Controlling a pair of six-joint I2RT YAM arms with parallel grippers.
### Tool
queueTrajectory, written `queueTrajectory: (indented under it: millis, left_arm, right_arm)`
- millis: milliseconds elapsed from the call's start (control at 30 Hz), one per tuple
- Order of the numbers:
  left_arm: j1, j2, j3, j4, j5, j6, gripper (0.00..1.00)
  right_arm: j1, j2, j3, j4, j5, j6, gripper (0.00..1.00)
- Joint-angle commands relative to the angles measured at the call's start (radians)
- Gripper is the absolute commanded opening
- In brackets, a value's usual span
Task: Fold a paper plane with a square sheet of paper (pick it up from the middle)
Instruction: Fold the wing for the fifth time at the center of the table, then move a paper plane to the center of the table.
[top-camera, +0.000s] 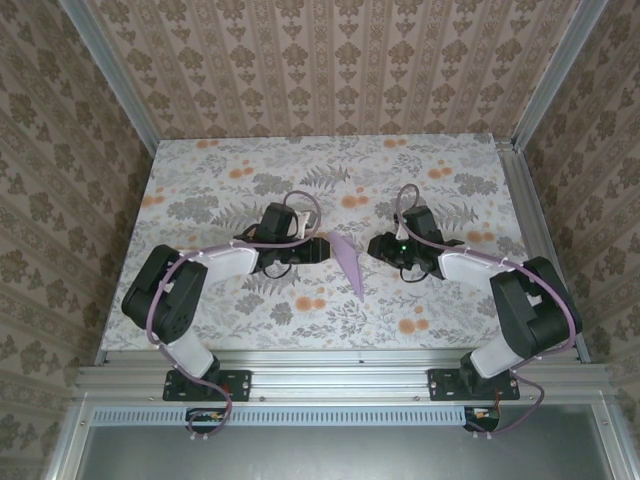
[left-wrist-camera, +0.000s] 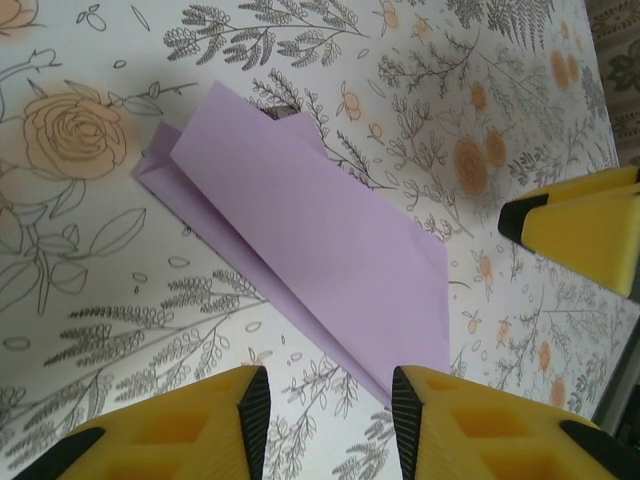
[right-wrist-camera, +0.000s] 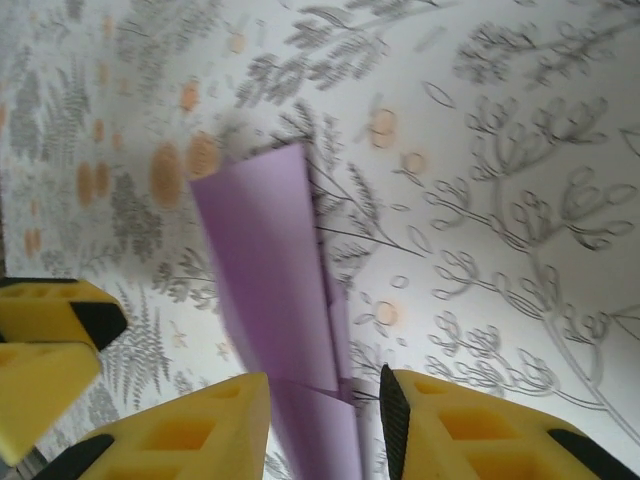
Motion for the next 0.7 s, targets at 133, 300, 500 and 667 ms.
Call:
queueTrajectory:
  millis: [133, 300, 500, 667]
  left_arm:
    - [-0.009, 0.042, 0.077, 0.003, -0.010, -0.003, 0.43]
    - [-0.009, 0.043, 0.084, -0.020, -0.017, 0.002, 0.44]
    - [-0.009, 0.021, 0.078, -0.050, -0.029, 0.013, 0.46]
    - [-0.009, 0.008, 0.079, -0.090, -0.043, 0.024, 0.46]
  right_arm:
    - [0.015, 0.109, 0.042, -0.030, -0.071, -0.031, 0.37]
    - [0.055, 0.171, 0.102, -0.033, -0.097, -0.050, 0.37]
    - [0.098, 0.186, 0.131, -0.044, -0.095, -0.075, 0.37]
    - [0.152, 0.209, 0.189, -0.139, -0.033, -0.138, 0.38]
